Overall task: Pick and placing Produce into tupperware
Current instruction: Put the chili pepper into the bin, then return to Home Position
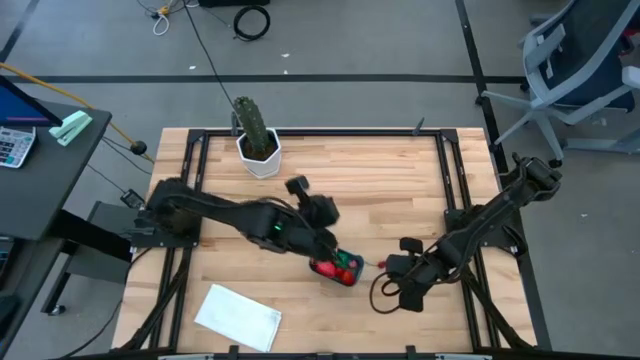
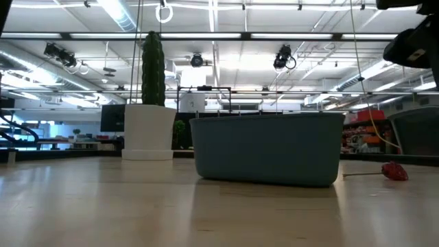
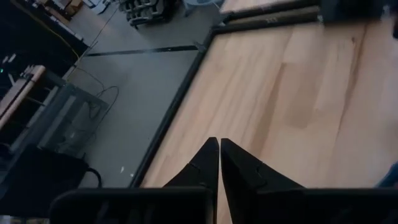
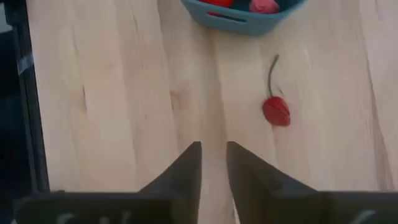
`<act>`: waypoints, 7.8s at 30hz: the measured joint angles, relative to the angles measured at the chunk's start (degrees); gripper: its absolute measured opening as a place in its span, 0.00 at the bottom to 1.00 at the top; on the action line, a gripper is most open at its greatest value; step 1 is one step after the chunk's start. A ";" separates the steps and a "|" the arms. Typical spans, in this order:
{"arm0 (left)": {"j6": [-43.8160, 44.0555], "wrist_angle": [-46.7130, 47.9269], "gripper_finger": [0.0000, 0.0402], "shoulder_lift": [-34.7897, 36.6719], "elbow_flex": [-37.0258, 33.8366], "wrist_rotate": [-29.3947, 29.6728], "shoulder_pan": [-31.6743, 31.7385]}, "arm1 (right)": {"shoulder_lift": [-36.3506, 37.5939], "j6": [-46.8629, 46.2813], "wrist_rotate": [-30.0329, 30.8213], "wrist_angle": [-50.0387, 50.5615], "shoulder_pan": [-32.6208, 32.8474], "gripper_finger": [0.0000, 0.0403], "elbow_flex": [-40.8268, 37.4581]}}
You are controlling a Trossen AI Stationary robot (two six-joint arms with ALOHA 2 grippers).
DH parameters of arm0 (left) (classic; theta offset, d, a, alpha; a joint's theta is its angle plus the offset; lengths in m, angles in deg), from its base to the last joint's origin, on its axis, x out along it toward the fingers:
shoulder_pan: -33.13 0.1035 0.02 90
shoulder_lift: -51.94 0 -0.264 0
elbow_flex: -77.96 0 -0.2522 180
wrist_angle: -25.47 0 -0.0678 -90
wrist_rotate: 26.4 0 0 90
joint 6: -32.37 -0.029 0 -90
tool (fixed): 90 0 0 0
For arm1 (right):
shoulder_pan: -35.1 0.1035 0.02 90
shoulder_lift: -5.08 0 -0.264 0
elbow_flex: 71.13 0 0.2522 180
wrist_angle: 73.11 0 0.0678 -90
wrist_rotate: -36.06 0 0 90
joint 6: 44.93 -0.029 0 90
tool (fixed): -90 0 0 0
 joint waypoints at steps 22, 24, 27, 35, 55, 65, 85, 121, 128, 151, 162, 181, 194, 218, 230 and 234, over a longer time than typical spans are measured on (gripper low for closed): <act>31.77 31.47 0.21 25.62 -0.44 -15.34 -3.71 | -10.84 10.75 8.00 -2.35 -3.34 0.57 -0.01; 32.48 31.56 0.25 25.32 -1.98 -15.46 -3.71 | -12.46 11.74 7.91 -2.63 -4.36 0.57 -0.02; 31.69 30.53 0.30 24.95 -4.97 -15.58 -3.71 | -14.38 12.07 6.92 -2.56 -5.75 0.57 -0.02; 30.74 30.36 0.39 24.76 -11.18 -15.59 -3.67 | -14.82 12.16 5.67 -2.85 -8.41 0.57 -0.32; 32.22 30.15 0.35 24.78 -12.02 -15.63 -4.04 | -14.74 8.54 1.20 -6.45 -9.57 0.36 -3.56; 32.25 30.15 0.36 24.78 -12.02 -15.63 -4.04 | -11.92 7.93 0.88 -5.08 -9.54 0.04 -2.80; 32.27 28.99 0.35 24.78 -12.02 -15.63 -4.04 | -3.63 25.88 3.06 -28.86 -12.59 0.09 -1.07; 29.89 32.54 0.24 41.10 -10.80 -17.25 -9.16 | 33.45 16.77 17.25 27.85 -6.73 0.40 15.37; 30.95 32.56 0.20 50.44 -10.86 -5.97 -14.25 | 50.99 13.94 17.91 11.11 -0.45 0.40 -8.10; 5.45 -50.55 0.18 68.64 -75.16 -8.17 -15.67 | 73.97 30.04 18.57 -8.17 6.38 0.41 -24.55; -11.06 -59.72 0.19 83.16 -85.53 -24.56 -6.74 | 75.11 30.46 20.93 -9.41 6.38 0.41 -25.11; -11.12 -79.81 0.19 94.02 -107.90 -26.73 -7.41 | 81.16 30.93 26.68 -10.50 6.21 0.41 -28.62; -10.91 -79.43 0.18 94.00 -111.45 -26.63 -7.41 | 81.16 25.09 31.82 -18.33 6.23 0.41 -40.80; -3.46 -66.23 0.20 93.91 -111.44 -26.61 -7.41 | 81.07 45.08 4.25 -44.42 6.23 0.41 -53.61; 3.20 -57.06 0.19 93.91 -111.23 -26.67 -8.02 | 80.08 59.01 4.05 -44.35 6.23 0.41 -53.62; -0.85 -57.06 0.20 93.89 -111.23 -26.65 -8.88 | 80.08 53.82 4.05 -44.35 6.23 0.41 -53.62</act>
